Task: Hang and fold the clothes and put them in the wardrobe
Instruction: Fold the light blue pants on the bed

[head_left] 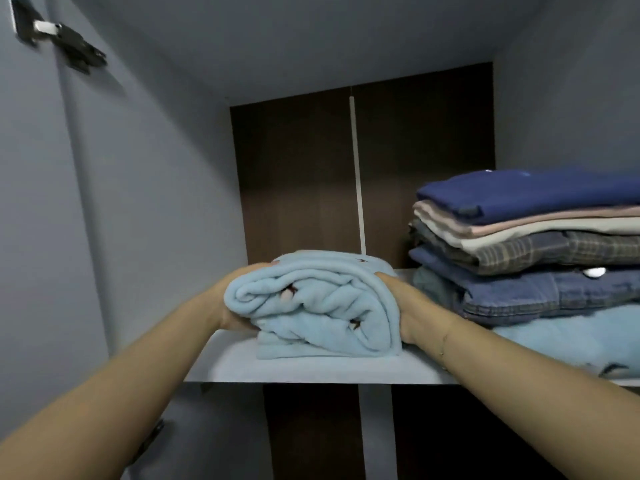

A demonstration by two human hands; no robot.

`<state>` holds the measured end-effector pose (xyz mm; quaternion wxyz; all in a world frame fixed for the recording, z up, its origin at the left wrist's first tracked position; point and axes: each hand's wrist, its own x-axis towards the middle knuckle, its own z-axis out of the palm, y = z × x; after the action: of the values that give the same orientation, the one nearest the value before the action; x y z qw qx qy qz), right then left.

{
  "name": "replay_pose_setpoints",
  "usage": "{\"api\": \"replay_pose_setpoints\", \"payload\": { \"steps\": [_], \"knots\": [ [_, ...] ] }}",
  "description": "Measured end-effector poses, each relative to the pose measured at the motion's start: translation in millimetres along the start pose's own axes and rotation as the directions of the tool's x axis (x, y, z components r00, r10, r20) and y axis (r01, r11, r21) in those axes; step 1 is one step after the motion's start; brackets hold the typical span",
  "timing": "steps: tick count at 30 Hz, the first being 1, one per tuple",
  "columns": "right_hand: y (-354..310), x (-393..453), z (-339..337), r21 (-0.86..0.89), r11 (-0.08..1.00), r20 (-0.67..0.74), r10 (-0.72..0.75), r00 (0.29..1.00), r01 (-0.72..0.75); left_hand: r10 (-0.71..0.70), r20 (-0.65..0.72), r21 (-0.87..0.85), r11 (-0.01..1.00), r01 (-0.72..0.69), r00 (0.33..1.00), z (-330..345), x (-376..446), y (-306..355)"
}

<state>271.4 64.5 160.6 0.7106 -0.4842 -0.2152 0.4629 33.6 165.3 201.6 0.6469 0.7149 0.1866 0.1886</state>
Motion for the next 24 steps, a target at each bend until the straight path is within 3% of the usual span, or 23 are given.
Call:
{"api": "replay_pose_setpoints", "payload": {
  "steps": [1, 4, 7, 8, 10, 13, 16, 18, 21, 22, 24],
  "knots": [
    [2.6, 10.8, 1.7, -0.009, 1.000, -0.015, -0.014, 1.000, 0.014, -0.048, -0.007, -0.060, 0.997, 0.048, 0.999, -7.3, 5.1, -0.3],
    [10.4, 19.2, 1.9, 0.056, 0.998, -0.105, -0.031, 0.994, 0.038, -0.092, -0.190, 0.015, 0.995, 0.097, 0.977, -27.8, 8.1, 4.7],
    [24.7, 3.9, 16.7, 0.141, 0.981, -0.297, -0.086, 0.951, 0.133, 0.083, -0.510, 0.197, 0.980, 0.022, 0.856, -40.6, 11.3, 18.7],
    [31.8, -7.0, 25.2, 0.137, 0.977, -0.362, -0.101, 0.927, 0.161, 0.178, -0.554, 0.278, 0.960, -0.021, 0.813, -34.6, 10.4, 21.8],
    [48.5, -36.6, 45.4, 0.126, 0.973, -0.376, -0.136, 0.917, 0.196, 0.251, -0.506, 0.382, 0.923, -0.046, 0.825, -23.3, 14.4, 20.6],
    [56.7, -85.9, 58.9, 0.024, 0.993, -0.227, -0.110, 0.968, 0.118, 0.241, -0.446, 0.475, 0.880, 0.000, 0.862, -14.1, 16.4, 10.7],
    [39.7, -110.1, 36.2, -0.198, 0.966, -0.251, -0.213, 0.944, 0.165, 0.121, -0.434, 0.266, 0.964, -0.001, 0.893, -16.0, 11.1, 6.4],
    [17.3, -106.4, 24.4, -0.423, 0.855, -0.268, -0.435, 0.860, 0.300, 0.103, -0.489, 0.096, 0.993, -0.065, 0.866, -15.5, 8.0, 4.6],
    [-20.2, -79.6, 22.4, -0.799, 0.445, -0.031, -0.703, 0.711, 0.405, 0.146, -0.666, 0.013, 0.983, -0.184, 0.732, 6.7, 6.1, 0.8],
    [-31.4, -65.2, 21.2, -0.871, 0.318, 0.031, -0.724, 0.689, 0.374, 0.159, -0.647, -0.024, 0.973, -0.229, 0.746, 20.1, 2.3, -3.6],
    [-45.1, -41.4, 19.9, -0.941, 0.234, 0.022, -0.681, 0.732, 0.245, 0.162, -0.556, -0.120, 0.955, -0.271, 0.815, 43.4, -0.3, -10.2]
  ]
}}
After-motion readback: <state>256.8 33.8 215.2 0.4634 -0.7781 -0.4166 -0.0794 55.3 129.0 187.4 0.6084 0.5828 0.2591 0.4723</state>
